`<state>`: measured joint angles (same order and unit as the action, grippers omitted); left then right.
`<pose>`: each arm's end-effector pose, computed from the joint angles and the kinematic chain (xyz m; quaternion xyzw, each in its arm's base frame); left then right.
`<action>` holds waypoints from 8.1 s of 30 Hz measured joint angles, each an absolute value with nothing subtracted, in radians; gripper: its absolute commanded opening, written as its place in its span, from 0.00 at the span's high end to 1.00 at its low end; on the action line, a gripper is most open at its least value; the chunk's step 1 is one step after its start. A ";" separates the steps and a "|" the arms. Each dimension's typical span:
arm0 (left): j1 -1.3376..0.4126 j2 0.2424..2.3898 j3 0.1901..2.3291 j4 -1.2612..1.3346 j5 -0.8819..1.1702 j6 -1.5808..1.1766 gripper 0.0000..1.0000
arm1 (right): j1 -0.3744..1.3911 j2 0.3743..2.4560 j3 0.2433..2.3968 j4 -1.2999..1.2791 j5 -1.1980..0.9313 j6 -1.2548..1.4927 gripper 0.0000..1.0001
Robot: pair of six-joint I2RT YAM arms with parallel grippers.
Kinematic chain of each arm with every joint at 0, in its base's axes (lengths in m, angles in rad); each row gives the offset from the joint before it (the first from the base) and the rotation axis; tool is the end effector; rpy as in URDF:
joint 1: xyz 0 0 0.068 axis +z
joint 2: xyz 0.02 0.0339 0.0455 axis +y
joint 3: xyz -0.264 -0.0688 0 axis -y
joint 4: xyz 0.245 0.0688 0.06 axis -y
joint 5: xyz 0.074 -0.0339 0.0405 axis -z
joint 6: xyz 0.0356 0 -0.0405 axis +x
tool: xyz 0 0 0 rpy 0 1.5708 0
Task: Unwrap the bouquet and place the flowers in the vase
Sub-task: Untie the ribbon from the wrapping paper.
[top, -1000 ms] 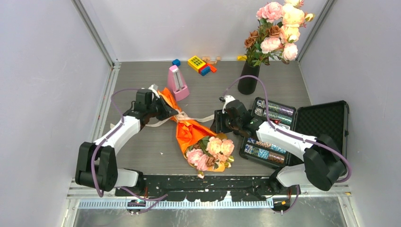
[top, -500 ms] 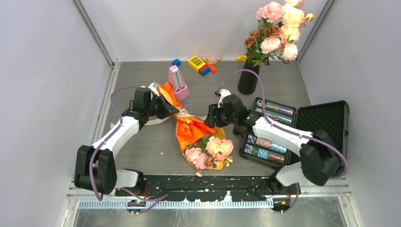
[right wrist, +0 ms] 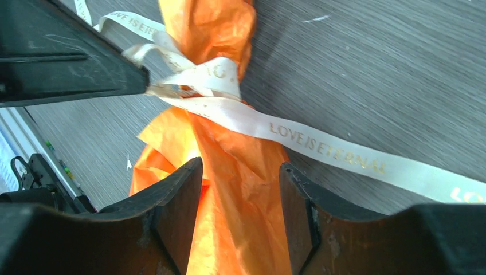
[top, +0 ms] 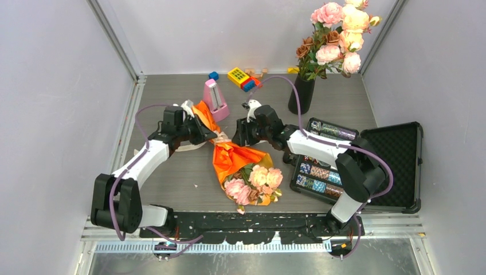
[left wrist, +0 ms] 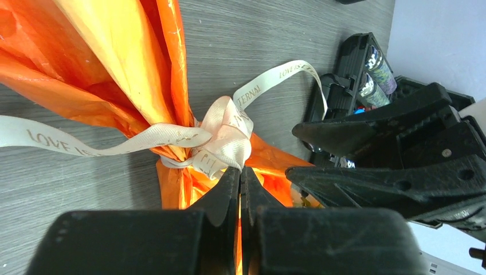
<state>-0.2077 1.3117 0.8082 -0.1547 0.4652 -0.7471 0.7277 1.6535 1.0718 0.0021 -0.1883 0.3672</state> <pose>0.2703 -0.0733 0.2383 -0.1348 0.8690 -0.3808 0.2857 0.2723 0.2515 0.2324 -0.2010 0.8536 0.3171 0.3612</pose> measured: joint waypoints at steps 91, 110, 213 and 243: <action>0.025 1.639 1.032 -0.434 0.672 -0.612 1.00 | 0.953 1.963 1.410 -0.124 0.119 0.079 0.98; 0.055 1.625 1.032 -0.438 0.667 -0.610 1.00 | 0.952 1.889 1.349 -0.141 0.125 0.135 0.62; 0.055 1.625 1.032 -0.423 0.716 -0.620 1.00 | 0.773 1.948 1.439 -0.140 -0.084 0.392 0.30; 0.057 1.624 1.032 -0.419 0.712 -0.621 1.00 | 0.850 2.123 1.571 -0.032 -0.089 0.527 0.53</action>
